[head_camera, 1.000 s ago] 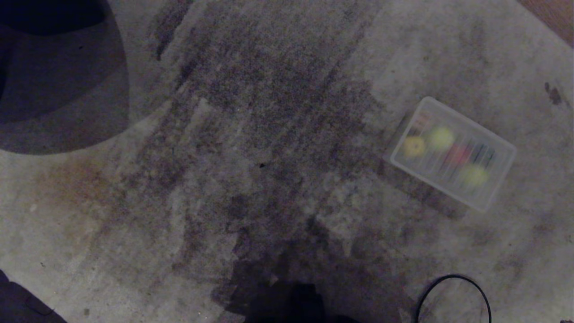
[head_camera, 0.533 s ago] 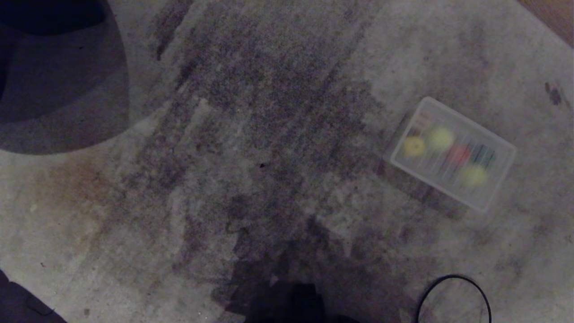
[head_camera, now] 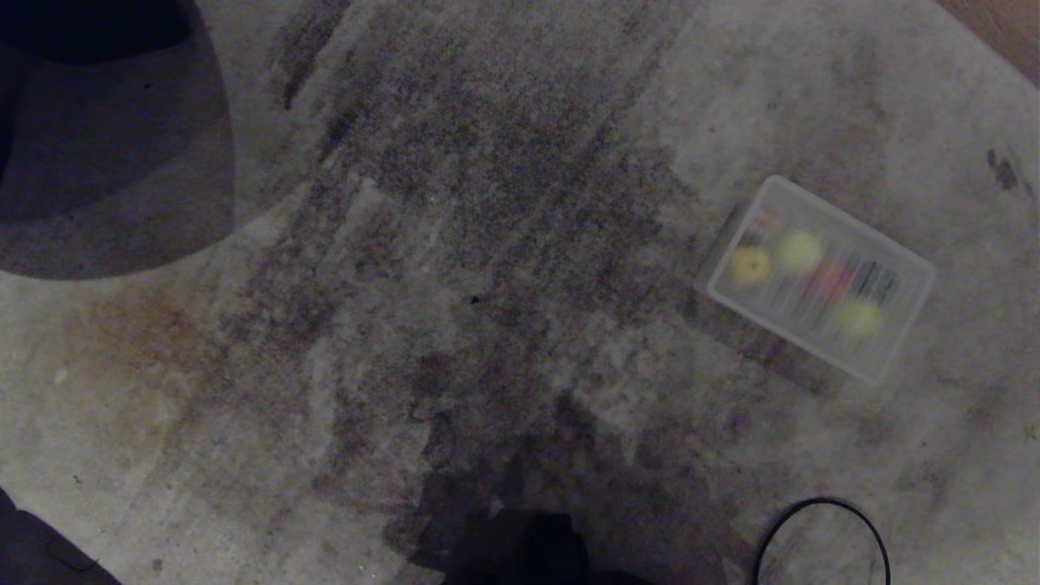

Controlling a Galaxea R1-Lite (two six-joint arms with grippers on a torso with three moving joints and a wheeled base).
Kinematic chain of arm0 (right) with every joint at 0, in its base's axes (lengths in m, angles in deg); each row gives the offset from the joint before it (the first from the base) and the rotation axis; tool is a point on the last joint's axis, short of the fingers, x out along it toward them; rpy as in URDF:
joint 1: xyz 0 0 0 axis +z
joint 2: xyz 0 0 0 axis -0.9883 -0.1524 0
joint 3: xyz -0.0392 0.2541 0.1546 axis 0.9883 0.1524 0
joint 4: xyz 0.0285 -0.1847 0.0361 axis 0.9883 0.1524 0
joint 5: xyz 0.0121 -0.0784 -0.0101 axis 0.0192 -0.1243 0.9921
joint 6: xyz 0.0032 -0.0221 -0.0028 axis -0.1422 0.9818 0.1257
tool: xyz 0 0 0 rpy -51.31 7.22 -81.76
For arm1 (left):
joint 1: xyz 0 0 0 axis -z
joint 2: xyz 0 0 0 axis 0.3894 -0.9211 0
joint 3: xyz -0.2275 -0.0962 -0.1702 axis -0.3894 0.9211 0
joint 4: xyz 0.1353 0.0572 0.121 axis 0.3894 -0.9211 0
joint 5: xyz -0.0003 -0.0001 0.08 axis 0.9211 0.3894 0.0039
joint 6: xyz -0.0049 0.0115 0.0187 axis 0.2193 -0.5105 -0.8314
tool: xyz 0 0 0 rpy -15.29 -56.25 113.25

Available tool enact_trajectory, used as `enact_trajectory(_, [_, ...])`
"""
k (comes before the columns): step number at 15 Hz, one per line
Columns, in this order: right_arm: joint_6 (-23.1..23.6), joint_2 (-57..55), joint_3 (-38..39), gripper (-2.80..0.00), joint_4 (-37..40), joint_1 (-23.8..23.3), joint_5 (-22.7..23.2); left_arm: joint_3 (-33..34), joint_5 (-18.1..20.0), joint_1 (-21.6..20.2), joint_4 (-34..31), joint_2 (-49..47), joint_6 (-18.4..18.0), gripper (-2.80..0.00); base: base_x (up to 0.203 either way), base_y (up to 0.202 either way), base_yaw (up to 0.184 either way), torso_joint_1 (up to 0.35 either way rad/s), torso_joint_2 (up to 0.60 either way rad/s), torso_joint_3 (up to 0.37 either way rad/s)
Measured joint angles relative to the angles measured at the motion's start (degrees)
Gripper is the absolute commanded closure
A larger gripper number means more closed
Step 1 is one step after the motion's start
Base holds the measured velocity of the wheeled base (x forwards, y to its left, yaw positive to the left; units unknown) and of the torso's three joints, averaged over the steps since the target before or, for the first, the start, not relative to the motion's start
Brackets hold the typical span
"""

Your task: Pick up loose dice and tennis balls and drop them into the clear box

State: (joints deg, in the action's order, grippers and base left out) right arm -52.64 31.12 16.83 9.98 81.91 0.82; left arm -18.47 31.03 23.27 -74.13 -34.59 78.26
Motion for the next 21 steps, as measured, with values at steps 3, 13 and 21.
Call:
enact_trajectory(3, [0.00,0.11,0.00,0.00,0.07,-0.05,0.01,0.00,-0.06,0.00,0.00,0.00,0.07,0.00,0.000,0.000,0.000,0.000,0.00,0.000])
enact_trajectory(13, [0.00,0.12,0.00,0.00,0.06,-0.02,0.03,0.00,-0.48,0.00,0.11,0.00,1.81,0.00,0.000,0.000,0.000,0.000,0.00,0.004])
enact_trajectory(21, [0.00,0.11,0.00,0.00,0.05,-0.02,0.01,0.00,-0.67,0.00,0.13,0.00,2.49,0.00,0.000,0.000,0.000,0.003,0.00,0.184])
